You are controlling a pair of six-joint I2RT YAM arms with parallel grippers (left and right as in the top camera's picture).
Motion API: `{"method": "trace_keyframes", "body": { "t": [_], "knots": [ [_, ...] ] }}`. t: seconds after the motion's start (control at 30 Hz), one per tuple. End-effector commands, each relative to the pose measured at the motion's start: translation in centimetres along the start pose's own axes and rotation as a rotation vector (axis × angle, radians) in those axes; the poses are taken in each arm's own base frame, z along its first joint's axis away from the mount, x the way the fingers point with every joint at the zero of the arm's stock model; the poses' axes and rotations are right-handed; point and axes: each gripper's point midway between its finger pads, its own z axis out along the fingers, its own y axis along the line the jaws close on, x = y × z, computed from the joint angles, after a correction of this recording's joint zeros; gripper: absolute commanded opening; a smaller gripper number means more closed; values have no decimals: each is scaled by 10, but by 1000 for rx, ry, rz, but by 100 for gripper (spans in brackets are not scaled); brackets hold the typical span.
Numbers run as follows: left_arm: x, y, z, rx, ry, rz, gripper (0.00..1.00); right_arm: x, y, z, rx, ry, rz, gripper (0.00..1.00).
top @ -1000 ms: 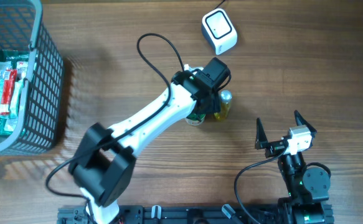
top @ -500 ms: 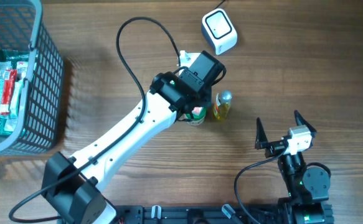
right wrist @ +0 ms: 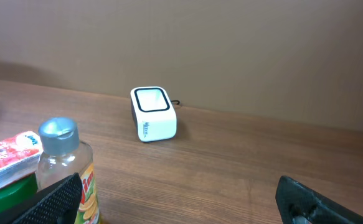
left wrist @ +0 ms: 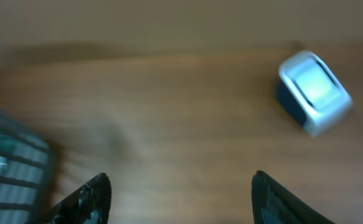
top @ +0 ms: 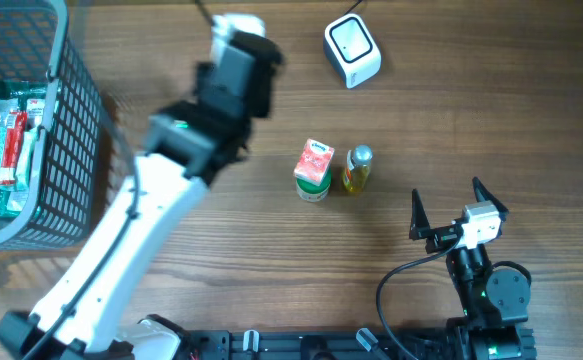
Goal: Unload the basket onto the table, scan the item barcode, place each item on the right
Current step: 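Set the Kleenex pack beside the bottle and release it, then reach the left gripper into the basket and grasp the green wipes pack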
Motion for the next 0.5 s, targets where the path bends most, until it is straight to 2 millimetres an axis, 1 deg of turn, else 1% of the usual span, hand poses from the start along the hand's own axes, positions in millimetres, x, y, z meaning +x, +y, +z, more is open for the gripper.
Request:
{"method": "trace_keyframes", "body": {
  "t": [0.0,0.07,0.1,0.13,0.2,0.3,0.33,0.37,0.4,0.43,0.47],
  "knots": [
    [-54,87,-23,-169,-147,-62,71,-2,-1,0,6,-8,-14,100],
    [-72,135,-34,-255,-208,-148,76,-2,-1,0,5,-9,-14,100],
    [-77,154,-39,-290,-231,-179,77,-2,-1,0,5,-9,-14,100],
    [-82,185,-46,-350,-266,-228,77,-2,-1,0,5,-9,-14,100],
    [-83,230,-55,-444,-297,-290,78,-2,-1,0,5,-9,-14,100],
    [-73,288,-61,-559,-298,-357,81,-2,-1,0,6,-9,-14,100],
    [-69,300,-62,-578,-293,-370,85,-2,-1,0,5,-8,-14,100],
    [-63,317,-61,-603,-280,-387,86,-2,-1,0,6,-8,-14,100],
    [-56,332,-61,-626,-267,-404,90,-2,-1,0,6,-9,-14,100],
    [-45,352,-59,-653,-245,-424,97,-2,-1,0,5,-9,-14,100],
    [-37,364,-55,-664,-223,-439,99,-2,-1,0,5,-8,-14,100]
  ]
}}
